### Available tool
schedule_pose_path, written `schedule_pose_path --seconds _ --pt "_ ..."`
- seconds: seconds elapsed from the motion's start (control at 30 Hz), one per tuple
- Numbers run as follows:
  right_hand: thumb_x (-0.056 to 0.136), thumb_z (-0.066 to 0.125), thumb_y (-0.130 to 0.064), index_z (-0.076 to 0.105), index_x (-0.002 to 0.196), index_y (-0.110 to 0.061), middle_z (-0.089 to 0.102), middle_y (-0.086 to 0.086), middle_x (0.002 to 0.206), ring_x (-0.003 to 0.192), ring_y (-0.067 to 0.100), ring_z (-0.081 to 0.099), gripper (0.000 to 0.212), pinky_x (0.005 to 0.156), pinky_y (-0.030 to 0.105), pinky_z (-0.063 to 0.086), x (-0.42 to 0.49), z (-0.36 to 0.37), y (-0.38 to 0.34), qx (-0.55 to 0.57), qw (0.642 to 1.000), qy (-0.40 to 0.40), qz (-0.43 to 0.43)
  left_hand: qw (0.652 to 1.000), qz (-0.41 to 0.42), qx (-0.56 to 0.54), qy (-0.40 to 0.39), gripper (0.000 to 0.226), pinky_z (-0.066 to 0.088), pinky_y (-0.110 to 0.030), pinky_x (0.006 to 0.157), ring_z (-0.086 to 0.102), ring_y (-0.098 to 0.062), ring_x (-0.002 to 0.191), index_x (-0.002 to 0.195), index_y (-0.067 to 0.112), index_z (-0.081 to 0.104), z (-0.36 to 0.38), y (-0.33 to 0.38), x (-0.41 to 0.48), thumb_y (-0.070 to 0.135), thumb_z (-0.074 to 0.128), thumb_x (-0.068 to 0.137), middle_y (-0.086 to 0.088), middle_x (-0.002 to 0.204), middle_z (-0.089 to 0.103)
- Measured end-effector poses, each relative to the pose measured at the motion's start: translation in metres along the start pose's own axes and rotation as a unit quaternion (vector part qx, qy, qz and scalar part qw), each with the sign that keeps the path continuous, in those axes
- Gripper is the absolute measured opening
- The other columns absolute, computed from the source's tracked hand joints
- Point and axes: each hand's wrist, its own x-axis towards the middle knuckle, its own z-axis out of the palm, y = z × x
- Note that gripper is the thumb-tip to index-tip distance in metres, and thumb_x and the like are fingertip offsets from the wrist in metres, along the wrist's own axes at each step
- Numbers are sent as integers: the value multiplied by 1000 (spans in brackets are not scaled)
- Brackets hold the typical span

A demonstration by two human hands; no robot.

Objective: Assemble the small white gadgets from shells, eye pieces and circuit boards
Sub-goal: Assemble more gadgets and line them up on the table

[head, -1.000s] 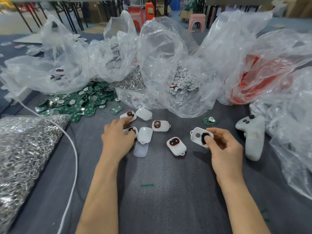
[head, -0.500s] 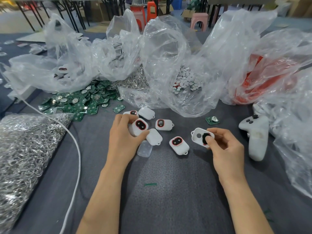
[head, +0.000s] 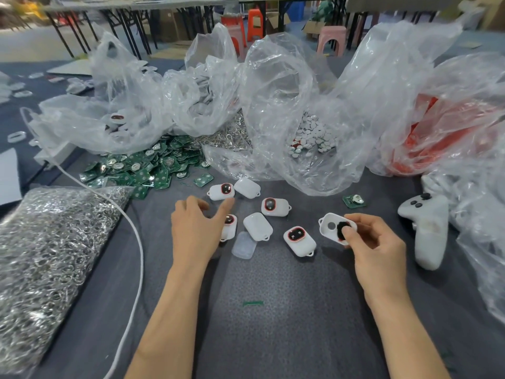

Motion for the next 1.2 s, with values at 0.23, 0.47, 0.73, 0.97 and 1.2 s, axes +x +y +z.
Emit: schedule_pose_path --seconds 0.23,0.47,0.73,0.97,1.2 --pt "85 65 -3 68 83 -31 71 -13 81 72 5 66 29 68 18 53 2 1 3 7 1000 0 8 914 333 134 -187 44 36 -33 99 48 -23 118 121 19 60 -4 37 58 -1 57 82 -3 126 55" --pt "86 64 -1 67 82 -29 71 -16 78 68 -2 64 28 63 13 51 3 0 4 29 1000 2 3 877 322 158 -318 28 41 -28 79 58 -19 94 119 19 63 4 54 92 16 62 92 -2 112 63" --pt "86 63 3 66 83 -25 69 -7 81 64 -3 63 29 58 8 49 4 3 3 45 999 6 -2 877 244 36 -414 26 46 -13 64 62 -10 76 92 27 74 -33 63 101 6 59 92 12 81 71" --pt "86 63 0 66 83 -28 70 -5 83 65 -1 63 28 59 9 49 6 2 4 39 999 3 3 828 232 143 -490 58 36 -29 100 56 -6 110 141 35 39 -20 66 92 -2 43 96 20 112 68" --pt "86 64 -1 66 82 -28 70 -6 84 67 -2 63 28 62 10 50 6 2 6 39 999 5 11 897 239 49 -369 48 46 -26 98 60 6 103 114 20 64 -22 50 101 -14 39 89 9 107 70"
